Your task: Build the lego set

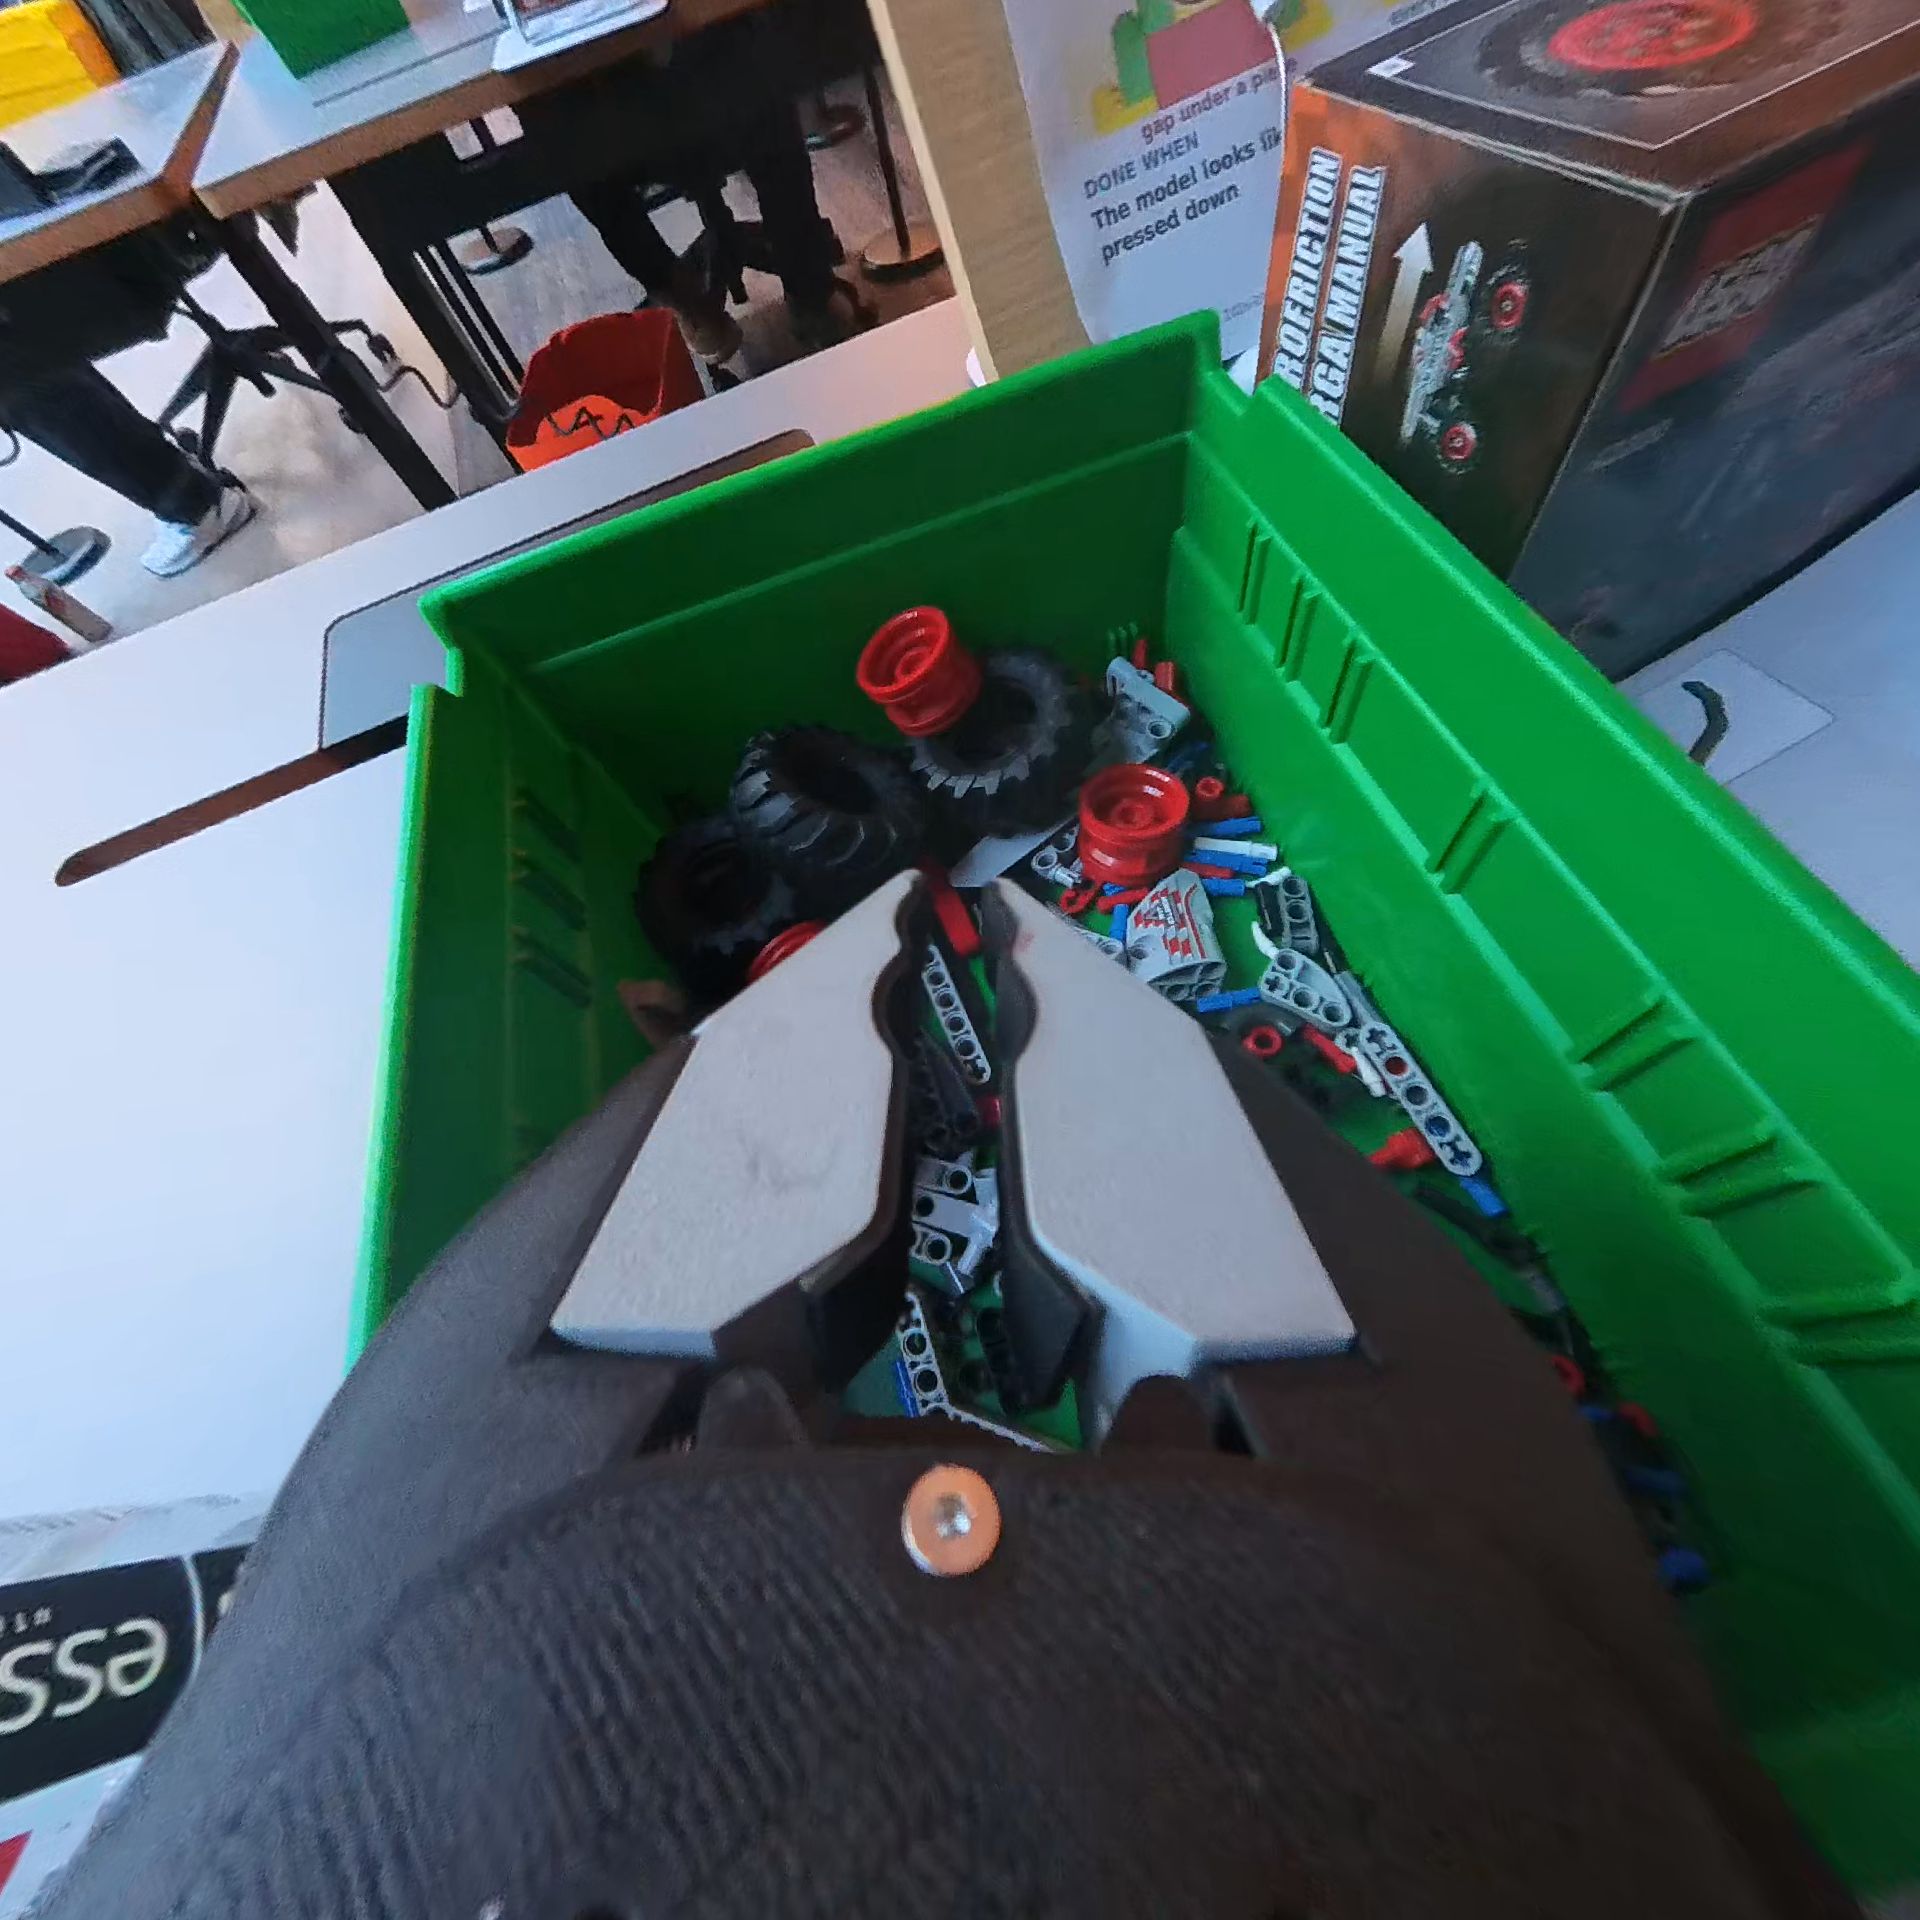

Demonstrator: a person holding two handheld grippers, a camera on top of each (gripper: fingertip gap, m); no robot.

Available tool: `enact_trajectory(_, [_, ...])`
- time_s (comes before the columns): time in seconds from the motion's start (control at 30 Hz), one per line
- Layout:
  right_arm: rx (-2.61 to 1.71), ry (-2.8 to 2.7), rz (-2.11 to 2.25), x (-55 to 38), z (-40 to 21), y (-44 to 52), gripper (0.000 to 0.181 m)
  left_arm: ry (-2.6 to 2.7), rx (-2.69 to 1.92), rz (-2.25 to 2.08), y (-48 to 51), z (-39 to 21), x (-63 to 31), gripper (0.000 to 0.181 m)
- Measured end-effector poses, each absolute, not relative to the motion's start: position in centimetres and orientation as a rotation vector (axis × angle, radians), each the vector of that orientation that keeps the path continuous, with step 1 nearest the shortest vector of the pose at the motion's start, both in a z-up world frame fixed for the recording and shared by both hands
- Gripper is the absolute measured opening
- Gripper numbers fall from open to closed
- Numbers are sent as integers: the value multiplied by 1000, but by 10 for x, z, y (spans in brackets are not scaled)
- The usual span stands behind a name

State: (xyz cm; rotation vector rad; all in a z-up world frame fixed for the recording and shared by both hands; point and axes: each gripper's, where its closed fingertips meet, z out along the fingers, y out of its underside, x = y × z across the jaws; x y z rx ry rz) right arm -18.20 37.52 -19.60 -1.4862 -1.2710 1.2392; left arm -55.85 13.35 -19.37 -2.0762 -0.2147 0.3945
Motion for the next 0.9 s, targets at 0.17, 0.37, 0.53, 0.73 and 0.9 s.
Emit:
enact_trajectory(0.17, [-1490, -1276, 1201, -185, -199, 378, 22, -160, -1973, 406, 137, -170, -545, 0])
enact_trajectory(0.37, [-1505, -1251, 1179, -184, -202, 385, 21, -360, -1789, 465, 118, -129, -566, 7])
enact_trajectory(0.53, [-1492, -1249, 1166, -183, -200, 386, 19, -417, -1794, 366, 116, -132, -568, 10])
enact_trajectory(0.73, [-1474, -1253, 1155, -182, -198, 385, 17, -412, -1831, 352, 119, -142, -568, 10])
enact_trajectory(0.9, [-1473, -1253, 1151, -181, -198, 385, 16, -403, -1840, 338, 121, -145, -565, 10])
